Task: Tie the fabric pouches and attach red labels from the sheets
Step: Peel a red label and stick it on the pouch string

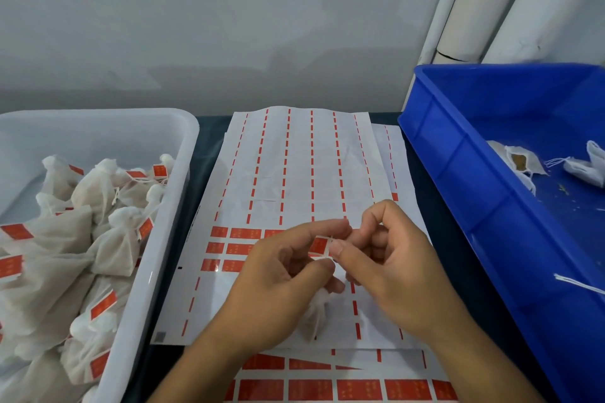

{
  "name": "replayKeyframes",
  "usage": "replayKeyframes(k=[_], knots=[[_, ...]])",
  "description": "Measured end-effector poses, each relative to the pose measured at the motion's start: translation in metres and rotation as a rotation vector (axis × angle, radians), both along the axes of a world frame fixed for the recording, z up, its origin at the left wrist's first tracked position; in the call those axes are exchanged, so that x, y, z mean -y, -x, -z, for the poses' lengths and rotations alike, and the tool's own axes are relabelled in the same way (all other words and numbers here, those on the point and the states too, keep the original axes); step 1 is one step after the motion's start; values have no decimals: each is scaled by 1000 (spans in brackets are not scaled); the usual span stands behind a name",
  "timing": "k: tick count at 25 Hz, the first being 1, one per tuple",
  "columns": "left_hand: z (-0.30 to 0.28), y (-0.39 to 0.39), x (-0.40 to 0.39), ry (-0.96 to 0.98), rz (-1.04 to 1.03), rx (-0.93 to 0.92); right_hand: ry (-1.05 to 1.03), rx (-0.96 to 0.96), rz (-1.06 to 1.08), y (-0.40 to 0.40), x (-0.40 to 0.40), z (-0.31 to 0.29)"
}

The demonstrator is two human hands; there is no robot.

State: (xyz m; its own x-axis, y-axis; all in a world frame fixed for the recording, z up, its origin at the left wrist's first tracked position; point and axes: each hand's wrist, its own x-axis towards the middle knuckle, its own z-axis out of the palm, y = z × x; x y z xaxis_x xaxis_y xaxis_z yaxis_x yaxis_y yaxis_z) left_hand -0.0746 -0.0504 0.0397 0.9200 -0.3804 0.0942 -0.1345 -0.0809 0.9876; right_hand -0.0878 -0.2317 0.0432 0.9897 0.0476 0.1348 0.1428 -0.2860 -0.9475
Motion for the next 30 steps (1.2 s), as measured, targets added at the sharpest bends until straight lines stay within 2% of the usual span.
replayKeyframes(k=[5, 12, 16, 20, 24, 30], knots=[[-1, 1, 2, 61, 10, -39, 40, 14, 35, 1, -1, 0], [1, 2, 3, 70, -1, 5, 76, 45, 48, -1, -1, 5], [3, 2, 1, 55, 7, 21, 174, 45, -1, -2, 4, 4], [3, 2, 0, 63, 41, 24, 118, 83, -60, -3, 4, 2], [3, 2, 3, 74, 8, 8, 101, 151, -7, -3, -1, 0], [7, 2, 4, -119, -111, 76, 3, 108, 128, -2, 0, -1]])
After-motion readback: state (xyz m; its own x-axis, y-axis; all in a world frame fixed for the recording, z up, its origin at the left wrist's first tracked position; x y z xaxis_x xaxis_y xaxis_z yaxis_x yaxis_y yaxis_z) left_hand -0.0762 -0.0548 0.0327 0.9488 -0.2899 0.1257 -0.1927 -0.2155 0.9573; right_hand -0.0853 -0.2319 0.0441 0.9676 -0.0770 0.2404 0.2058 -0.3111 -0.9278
